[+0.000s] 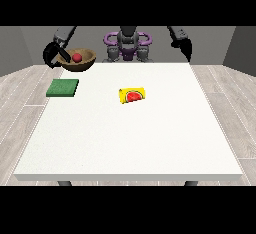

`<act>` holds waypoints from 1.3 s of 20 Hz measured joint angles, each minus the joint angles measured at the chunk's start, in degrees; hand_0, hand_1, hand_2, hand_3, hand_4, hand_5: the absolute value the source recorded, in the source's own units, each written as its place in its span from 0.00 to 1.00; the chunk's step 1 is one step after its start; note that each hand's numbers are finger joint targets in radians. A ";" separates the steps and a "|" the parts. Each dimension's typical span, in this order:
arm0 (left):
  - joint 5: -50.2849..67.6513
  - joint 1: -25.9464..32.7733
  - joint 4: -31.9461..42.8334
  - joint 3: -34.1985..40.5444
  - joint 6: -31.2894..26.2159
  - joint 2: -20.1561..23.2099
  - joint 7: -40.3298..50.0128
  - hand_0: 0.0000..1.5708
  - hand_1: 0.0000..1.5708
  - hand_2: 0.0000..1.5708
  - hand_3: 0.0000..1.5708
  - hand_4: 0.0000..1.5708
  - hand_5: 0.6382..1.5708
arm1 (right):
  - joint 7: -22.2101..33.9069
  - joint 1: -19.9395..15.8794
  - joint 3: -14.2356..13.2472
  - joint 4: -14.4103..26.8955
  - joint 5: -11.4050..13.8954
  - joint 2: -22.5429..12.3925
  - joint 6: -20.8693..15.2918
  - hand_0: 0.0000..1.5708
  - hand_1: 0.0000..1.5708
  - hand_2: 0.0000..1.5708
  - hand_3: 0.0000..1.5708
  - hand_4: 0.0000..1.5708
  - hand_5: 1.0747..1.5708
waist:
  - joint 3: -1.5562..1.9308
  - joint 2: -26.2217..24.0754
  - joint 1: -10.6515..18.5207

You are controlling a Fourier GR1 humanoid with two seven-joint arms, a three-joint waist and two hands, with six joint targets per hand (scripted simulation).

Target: Pick the cup and pour the ball into the bowl, then pick the bowl and place it on the pad

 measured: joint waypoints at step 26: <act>18.00 -5.08 8.42 22.32 -21.97 26.62 -7.69 0.00 0.00 0.00 0.00 0.75 0.98 | -12.52 -3.16 -12.92 9.98 -6.03 -12.18 0.57 0.20 0.20 0.31 0.46 0.00 0.85 | 0.05 16.43 4.80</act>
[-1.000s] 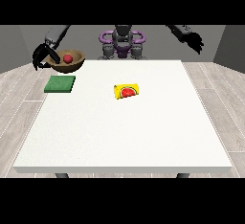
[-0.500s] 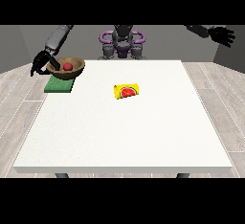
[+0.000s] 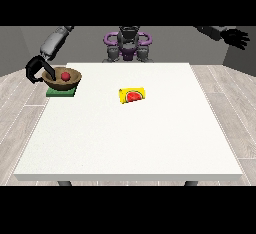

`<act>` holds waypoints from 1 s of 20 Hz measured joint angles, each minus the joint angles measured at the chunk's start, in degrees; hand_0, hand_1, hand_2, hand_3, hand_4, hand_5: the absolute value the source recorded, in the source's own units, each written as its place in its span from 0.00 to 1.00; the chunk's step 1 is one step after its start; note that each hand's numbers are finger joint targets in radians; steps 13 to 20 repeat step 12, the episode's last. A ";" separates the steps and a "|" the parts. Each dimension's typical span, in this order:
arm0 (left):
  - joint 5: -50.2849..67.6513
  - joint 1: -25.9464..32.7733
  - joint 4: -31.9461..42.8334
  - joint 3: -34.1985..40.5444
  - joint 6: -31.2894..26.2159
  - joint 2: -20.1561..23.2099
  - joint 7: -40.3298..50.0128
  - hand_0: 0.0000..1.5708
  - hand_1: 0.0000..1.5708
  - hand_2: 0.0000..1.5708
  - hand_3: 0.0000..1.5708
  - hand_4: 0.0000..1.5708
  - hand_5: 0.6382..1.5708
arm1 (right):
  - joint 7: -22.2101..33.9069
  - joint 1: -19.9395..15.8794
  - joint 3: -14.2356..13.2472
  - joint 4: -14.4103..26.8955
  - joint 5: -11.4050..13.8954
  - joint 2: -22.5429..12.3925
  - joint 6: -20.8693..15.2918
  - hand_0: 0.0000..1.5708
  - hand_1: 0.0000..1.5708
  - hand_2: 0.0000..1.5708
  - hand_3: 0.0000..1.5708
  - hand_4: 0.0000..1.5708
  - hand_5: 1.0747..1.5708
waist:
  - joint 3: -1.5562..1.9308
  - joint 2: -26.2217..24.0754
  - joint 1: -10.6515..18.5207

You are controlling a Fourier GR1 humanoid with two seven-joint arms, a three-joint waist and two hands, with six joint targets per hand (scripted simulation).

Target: Pick the cup and pour the ball into the bowl, then pick the bowl and place it on the pad

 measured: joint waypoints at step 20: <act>-2.92 0.65 -5.56 -8.66 5.11 -8.46 9.11 0.00 0.00 0.00 0.00 0.57 0.99 | 7.46 -4.27 3.87 1.84 1.49 0.09 4.57 0.00 0.00 0.00 0.00 0.30 0.72 | 0.01 -13.01 -1.29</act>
